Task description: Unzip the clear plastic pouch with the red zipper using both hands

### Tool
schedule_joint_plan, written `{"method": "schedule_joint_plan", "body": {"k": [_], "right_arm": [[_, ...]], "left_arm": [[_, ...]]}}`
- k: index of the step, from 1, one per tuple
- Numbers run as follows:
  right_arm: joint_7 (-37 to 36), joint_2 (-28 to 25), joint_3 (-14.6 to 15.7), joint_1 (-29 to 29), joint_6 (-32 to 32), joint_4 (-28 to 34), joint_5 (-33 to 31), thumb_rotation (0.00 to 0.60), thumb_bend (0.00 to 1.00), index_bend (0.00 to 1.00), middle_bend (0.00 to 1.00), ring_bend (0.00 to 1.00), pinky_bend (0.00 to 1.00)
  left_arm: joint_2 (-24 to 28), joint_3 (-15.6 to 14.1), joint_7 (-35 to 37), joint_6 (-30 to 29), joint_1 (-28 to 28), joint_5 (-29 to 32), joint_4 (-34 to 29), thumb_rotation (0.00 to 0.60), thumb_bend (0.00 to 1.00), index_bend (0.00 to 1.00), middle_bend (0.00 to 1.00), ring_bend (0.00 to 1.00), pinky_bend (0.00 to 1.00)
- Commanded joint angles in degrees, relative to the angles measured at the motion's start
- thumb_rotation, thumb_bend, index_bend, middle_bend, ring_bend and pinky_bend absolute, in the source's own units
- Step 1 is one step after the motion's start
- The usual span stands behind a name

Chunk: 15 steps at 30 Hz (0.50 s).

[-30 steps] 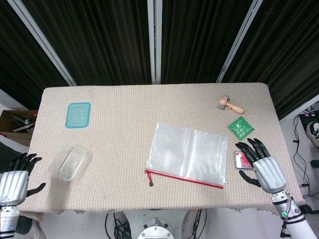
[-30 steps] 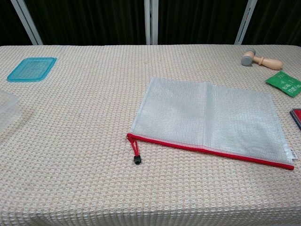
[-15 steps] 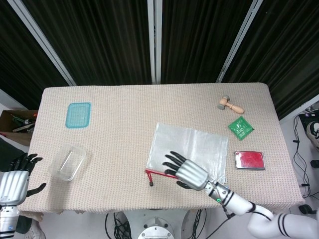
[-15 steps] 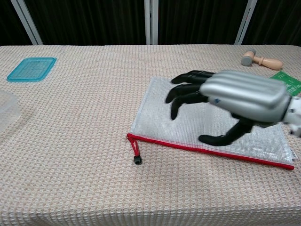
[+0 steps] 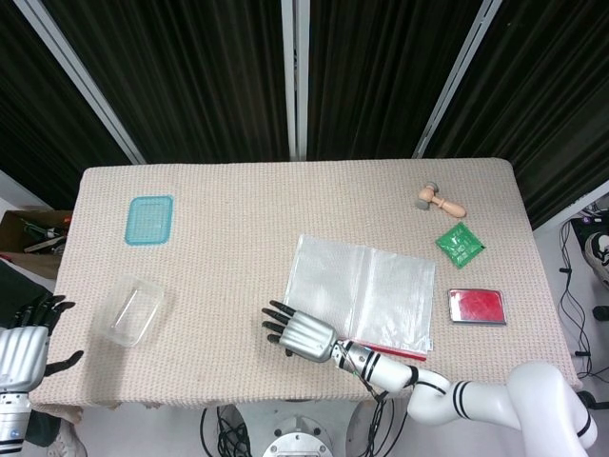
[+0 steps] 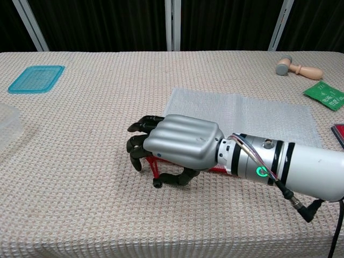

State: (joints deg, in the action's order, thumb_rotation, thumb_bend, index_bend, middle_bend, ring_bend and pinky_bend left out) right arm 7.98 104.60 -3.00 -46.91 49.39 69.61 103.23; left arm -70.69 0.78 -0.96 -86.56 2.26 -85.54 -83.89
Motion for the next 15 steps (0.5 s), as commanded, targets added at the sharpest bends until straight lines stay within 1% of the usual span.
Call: {"method": "schedule_joint_plan", "body": {"k": [1, 8, 15], "right_arm": [[-0.8, 0.9, 0.5, -0.8, 0.6, -1.3, -0.3, 0.600, 0.35, 0.39, 0.18, 0.00, 0.00], [-1.4, 1.3, 1.4, -1.5, 1.1, -2.3, -1.4, 0.600, 0.36, 0.43, 0.19, 0.00, 0.00], [-0.1, 0.0, 2.4, -1.1, 2.3, -0.7, -2.3, 0.600, 0.37, 0.43, 0.19, 0.00, 0.00]], "left_arm": [[-0.1, 0.1, 0.6, 0.1, 0.0, 0.1, 0.4, 0.600, 0.00, 0.25, 0.18, 0.11, 0.16], [-0.3, 0.2, 1.3, 0.2, 0.0, 0.0, 0.9, 0.600, 0.00, 0.25, 0.18, 0.11, 0.16], [-0.4, 0.2, 1.5, 0.7, 0.2, 0.0, 1.2, 0.600, 0.00, 0.25, 0.18, 0.11, 0.16]]}}
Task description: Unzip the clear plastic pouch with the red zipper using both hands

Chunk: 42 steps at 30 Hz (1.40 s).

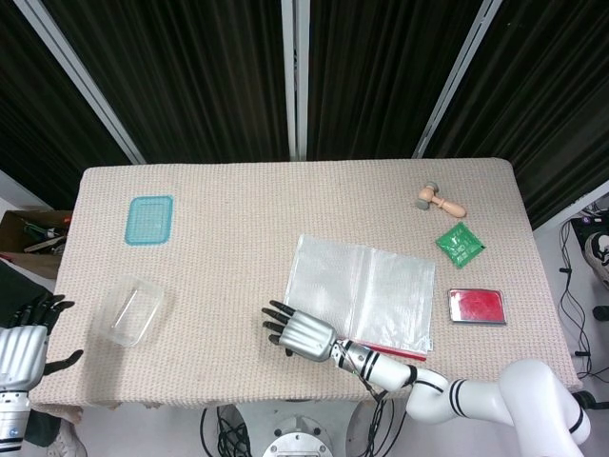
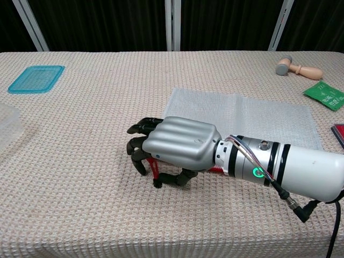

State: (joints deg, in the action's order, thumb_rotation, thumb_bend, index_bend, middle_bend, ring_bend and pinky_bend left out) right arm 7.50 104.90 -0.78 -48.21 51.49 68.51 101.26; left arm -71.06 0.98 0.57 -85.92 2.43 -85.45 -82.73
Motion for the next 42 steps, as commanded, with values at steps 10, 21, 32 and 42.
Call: {"method": "schedule_joint_plan", "body": {"k": [10, 21, 32, 42], "right_arm": [[1.0, 0.3, 0.7, -0.5, -0.2, 0.3, -1.8, 0.600, 0.37, 0.43, 0.20, 0.00, 0.00], [0.3, 2.4, 0.8, -1.1, 1.4, -1.8, -2.1, 0.600, 0.44, 0.59, 0.25, 0.00, 0.00], [-2.5, 1.9, 1.1, -1.2, 9.1, -1.4, 1.6, 0.600, 0.48, 0.77, 0.28, 0.00, 0.00], [-5.5, -0.7, -2.2, -4.7, 17.1, 0.7, 6.6, 0.600, 0.49, 0.83, 0.27, 0.00, 0.00]], "left_arm": [[0.0, 0.0, 0.1, -0.1, -0.1, -0.1, -0.2, 0.600, 0.00, 0.25, 0.18, 0.11, 0.16], [-0.2, -0.1, 0.6, -0.3, -0.3, -0.1, 0.3, 0.600, 0.00, 0.25, 0.17, 0.11, 0.16], [-0.9, 0.5, 8.1, 4.3, 2.7, -0.6, 1.6, 0.600, 0.00, 0.25, 0.17, 0.11, 0.16], [-5.8, 2.8, 24.0, 13.2, 14.4, -6.7, 5.9, 0.600, 0.00, 0.26, 0.17, 0.11, 0.16]]}}
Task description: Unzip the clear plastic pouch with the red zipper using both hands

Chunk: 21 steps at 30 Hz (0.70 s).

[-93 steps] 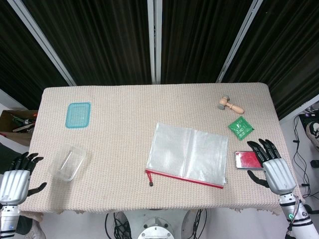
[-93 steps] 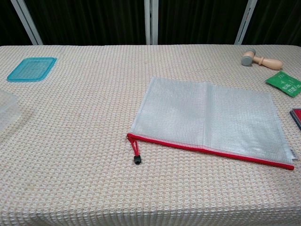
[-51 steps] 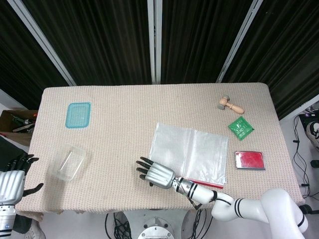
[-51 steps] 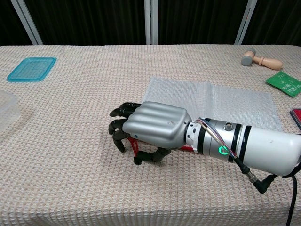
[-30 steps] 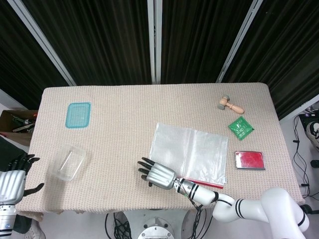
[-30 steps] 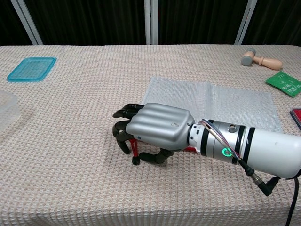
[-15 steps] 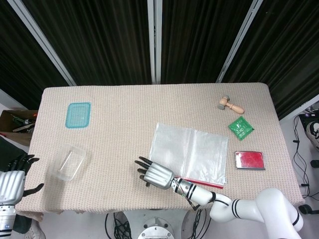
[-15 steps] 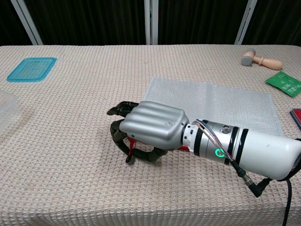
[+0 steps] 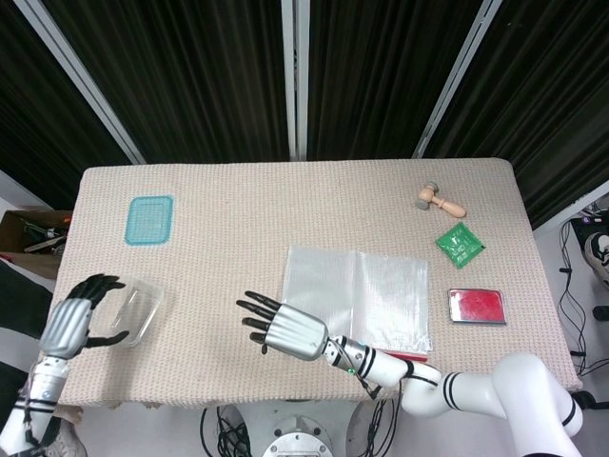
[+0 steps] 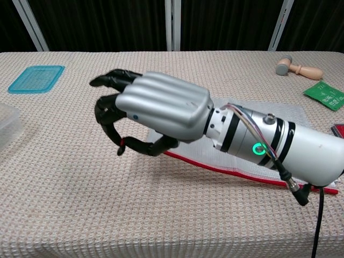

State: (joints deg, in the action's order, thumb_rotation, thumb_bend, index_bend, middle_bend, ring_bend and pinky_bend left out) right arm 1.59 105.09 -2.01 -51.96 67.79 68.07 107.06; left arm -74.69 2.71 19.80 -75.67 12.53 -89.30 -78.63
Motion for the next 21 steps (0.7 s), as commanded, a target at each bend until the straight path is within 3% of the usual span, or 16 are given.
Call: {"method": "schedule_joint_plan", "body": {"k": [1, 10, 21], "right_arm": [[0.6, -1.3, -1.5, -1.3, 1.1, 1.7, 0.9, 0.600, 0.49, 0.83, 0.26, 0.00, 0.00], [1.9, -3.1, -5.0, -4.6, 1.0, 4.5, 0.8, 0.600, 0.49, 0.85, 0.26, 0.00, 0.00], [3.1, -3.1, -5.9, -6.0, 1.6, 4.5, 0.3, 0.600, 0.49, 0.85, 0.27, 0.00, 0.00]], "left_arm": [[-2.5, 1.2, 6.4, 3.8, 5.6, -3.6, 2.1, 0.600, 0.00, 0.26, 0.17, 0.11, 0.16], [-7.8, 0.5, 18.3, 11.3, 16.1, -7.6, 7.9, 0.600, 0.02, 0.27, 0.16, 0.11, 0.16], [-14.0, -2.5, 29.7, 9.5, 20.4, -10.4, 14.6, 0.600, 0.12, 0.32, 0.16, 0.11, 0.16]]}}
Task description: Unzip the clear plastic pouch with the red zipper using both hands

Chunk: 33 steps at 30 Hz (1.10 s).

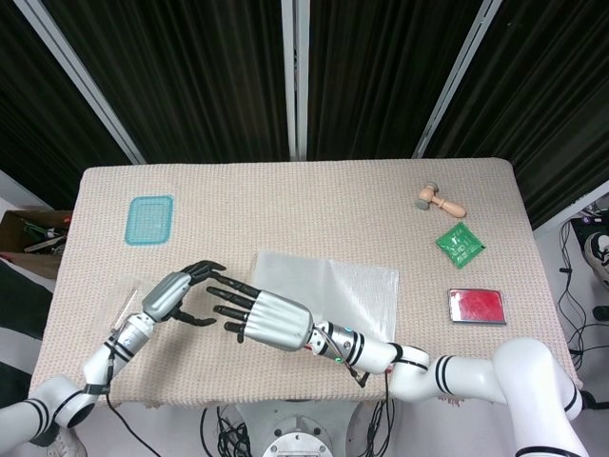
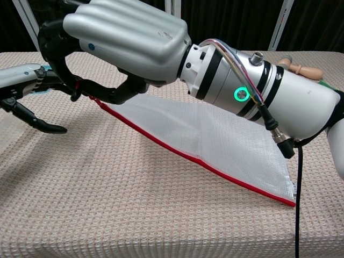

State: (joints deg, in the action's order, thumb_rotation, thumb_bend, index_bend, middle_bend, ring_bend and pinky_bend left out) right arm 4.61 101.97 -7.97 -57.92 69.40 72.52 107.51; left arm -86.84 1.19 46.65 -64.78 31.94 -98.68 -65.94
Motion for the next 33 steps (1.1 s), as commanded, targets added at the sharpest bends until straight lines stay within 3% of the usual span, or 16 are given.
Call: {"method": "schedule_joint_plan", "body": {"k": [1, 9, 17, 33], "right_arm": [[0.2, -0.1, 0.1, 0.0, -0.1, 0.1, -0.4, 0.600, 0.49, 0.85, 0.27, 0.00, 0.00], [0.6, -0.3, 0.2, -0.1, 0.0, 0.8, -1.3, 0.600, 0.49, 0.85, 0.27, 0.00, 0.00], [0.8, -1.0, 0.4, 0.2, 0.7, 1.7, -1.8, 0.600, 0.49, 0.85, 0.27, 0.00, 0.00], [0.6, -0.9, 0.8, 0.7, 1.2, 1.5, -2.7, 0.600, 0.49, 0.86, 0.27, 0.00, 0.00]], "left_arm": [[-2.5, -1.2, 3.1, -2.1, 1.2, -1.3, 2.9, 0.600, 0.12, 0.32, 0.16, 0.11, 0.16], [-6.0, -2.0, 2.5, -8.2, 1.4, -2.7, 5.8, 0.600, 0.12, 0.32, 0.16, 0.11, 0.16], [-7.5, -3.5, 1.2, -10.4, 2.5, -4.3, 6.0, 0.600, 0.12, 0.34, 0.16, 0.11, 0.16], [-14.2, -2.3, 4.9, -16.8, 3.2, -2.9, 10.3, 0.600, 0.12, 0.44, 0.17, 0.11, 0.16]]}}
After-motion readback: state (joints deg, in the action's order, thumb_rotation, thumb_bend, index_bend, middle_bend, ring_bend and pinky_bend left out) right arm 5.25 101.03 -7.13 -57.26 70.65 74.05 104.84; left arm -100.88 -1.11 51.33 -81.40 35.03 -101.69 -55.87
